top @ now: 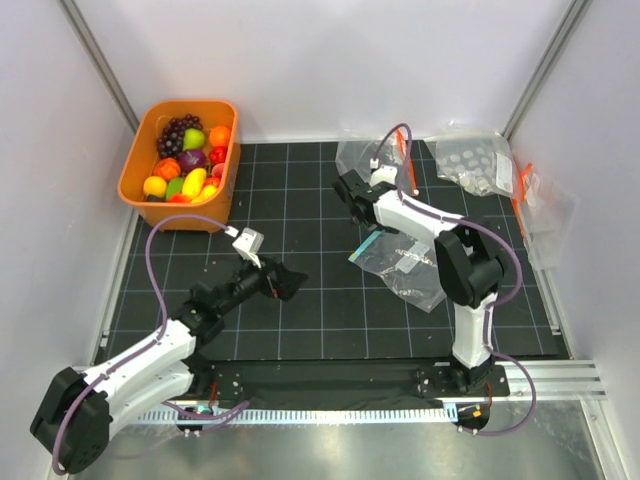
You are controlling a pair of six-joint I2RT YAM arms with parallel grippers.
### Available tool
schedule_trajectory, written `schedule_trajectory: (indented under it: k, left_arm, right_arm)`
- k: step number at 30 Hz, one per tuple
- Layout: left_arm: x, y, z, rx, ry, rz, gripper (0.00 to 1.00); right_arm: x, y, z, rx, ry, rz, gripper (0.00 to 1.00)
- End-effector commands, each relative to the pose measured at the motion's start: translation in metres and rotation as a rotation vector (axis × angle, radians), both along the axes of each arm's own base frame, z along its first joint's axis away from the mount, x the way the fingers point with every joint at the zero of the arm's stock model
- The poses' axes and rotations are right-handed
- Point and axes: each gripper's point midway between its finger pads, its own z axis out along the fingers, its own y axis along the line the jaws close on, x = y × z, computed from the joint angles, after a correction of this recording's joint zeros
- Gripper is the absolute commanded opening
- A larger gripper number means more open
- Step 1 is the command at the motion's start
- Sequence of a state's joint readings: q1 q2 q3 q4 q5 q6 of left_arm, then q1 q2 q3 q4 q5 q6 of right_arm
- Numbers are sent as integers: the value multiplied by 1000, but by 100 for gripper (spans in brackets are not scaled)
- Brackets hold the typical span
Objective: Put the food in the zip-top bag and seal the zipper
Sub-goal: Pick up the zipper food storage bag at the center of the board.
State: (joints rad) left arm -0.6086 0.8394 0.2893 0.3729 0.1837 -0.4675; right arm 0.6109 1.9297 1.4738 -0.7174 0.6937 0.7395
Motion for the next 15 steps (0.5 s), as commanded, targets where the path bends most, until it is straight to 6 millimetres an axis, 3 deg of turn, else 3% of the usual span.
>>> schedule_trajectory:
  k: [1,4,12,15]
  left_arm:
    - [4,-3,23,-38,-51,1,100]
    - [4,-3,24,-41,-52,-2,100]
    - [3,-4,24,-42,-48,-4,100]
    - [4,-4,23,-41,-46,-4,100]
  right_arm:
    - [15,-19,16,-10,-94,-168,82]
    - [23,-26,7,-10,-89,-219,79]
    - [21,-31,-43,52,-21,-235,73]
    - [21,-33,-54,42,1,-224,65]
